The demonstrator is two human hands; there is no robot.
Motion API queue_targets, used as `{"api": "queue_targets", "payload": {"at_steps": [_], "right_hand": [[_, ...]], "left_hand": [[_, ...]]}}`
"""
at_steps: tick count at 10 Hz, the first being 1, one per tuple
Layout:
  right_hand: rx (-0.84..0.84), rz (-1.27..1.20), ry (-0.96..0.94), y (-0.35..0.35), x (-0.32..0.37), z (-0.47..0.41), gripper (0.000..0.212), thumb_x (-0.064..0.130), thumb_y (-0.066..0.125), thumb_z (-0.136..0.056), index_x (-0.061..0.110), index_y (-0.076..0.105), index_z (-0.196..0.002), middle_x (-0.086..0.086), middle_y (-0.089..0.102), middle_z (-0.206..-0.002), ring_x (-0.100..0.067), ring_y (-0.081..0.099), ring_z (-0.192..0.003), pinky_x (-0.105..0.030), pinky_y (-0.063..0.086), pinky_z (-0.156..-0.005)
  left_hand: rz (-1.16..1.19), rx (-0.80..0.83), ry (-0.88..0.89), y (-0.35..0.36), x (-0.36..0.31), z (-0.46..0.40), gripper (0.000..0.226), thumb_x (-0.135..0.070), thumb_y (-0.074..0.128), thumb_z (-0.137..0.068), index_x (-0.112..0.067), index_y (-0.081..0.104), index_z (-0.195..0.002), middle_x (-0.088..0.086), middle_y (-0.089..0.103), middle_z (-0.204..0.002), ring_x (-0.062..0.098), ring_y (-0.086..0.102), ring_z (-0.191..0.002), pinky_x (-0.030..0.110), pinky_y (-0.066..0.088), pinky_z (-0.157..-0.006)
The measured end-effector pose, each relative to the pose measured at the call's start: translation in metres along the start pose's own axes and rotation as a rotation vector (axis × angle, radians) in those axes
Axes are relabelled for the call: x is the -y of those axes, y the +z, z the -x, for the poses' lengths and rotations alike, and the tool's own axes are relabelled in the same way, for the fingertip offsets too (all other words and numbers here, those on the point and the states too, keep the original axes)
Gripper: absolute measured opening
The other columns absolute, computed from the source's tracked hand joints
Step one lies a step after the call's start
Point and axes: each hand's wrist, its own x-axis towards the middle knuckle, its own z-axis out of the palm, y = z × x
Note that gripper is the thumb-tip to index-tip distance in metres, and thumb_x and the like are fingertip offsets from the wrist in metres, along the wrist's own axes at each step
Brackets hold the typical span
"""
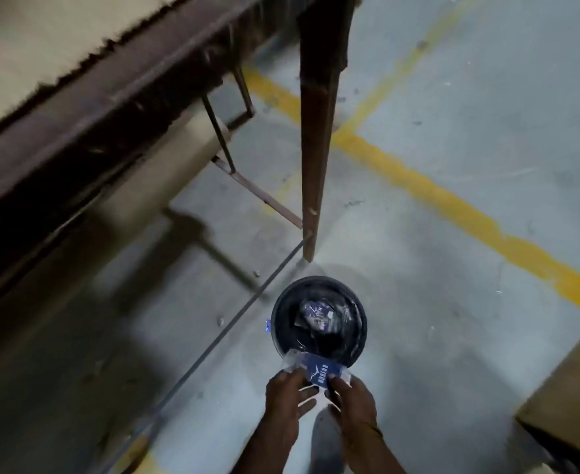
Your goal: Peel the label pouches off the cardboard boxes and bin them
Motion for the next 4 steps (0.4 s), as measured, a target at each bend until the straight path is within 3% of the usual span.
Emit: {"api": "queue_targets", "payload": {"at_steps": [2,3,4], "right_hand": [[-0.036,0.150,-0.081,0.002,0.002,-0.118,0.013,0.007,0.066,-0.091,0.012,0.063,-0.103,-0.014,0.069,-0.095,-0.029,0.063,-0.083,-0.031,0.048,-0.065],[-0.098,0.285,-0.058,-0.002,-0.012,-0.162,0.028,0.007,0.073,-0.082,0.016,0.061,-0.106,-0.015,0.070,-0.094,-0.036,0.066,-0.087,-0.040,0.052,-0.073],[-0.217,0.349,-0.078,-0.004,-0.028,-0.188,0.039,0.011,0.076,-0.077,0.020,0.060,-0.111,-0.016,0.071,-0.098,-0.039,0.069,-0.091,-0.046,0.057,-0.084]], "left_hand": [[-0.082,-0.012,-0.050,0.033,0.008,-0.102,0.010,-0.017,0.058,-0.100,-0.011,0.064,-0.103,0.013,0.072,-0.093,0.025,0.071,-0.075,0.035,0.052,-0.070],[-0.164,-0.048,-0.117,0.031,0.016,-0.128,0.009,-0.019,0.059,-0.099,-0.011,0.063,-0.098,0.012,0.065,-0.087,0.024,0.061,-0.071,0.031,0.044,-0.067],[-0.184,-0.114,-0.075,0.028,0.025,-0.138,0.003,-0.018,0.059,-0.098,-0.016,0.061,-0.098,0.010,0.062,-0.082,0.025,0.055,-0.071,0.030,0.041,-0.066]]}}
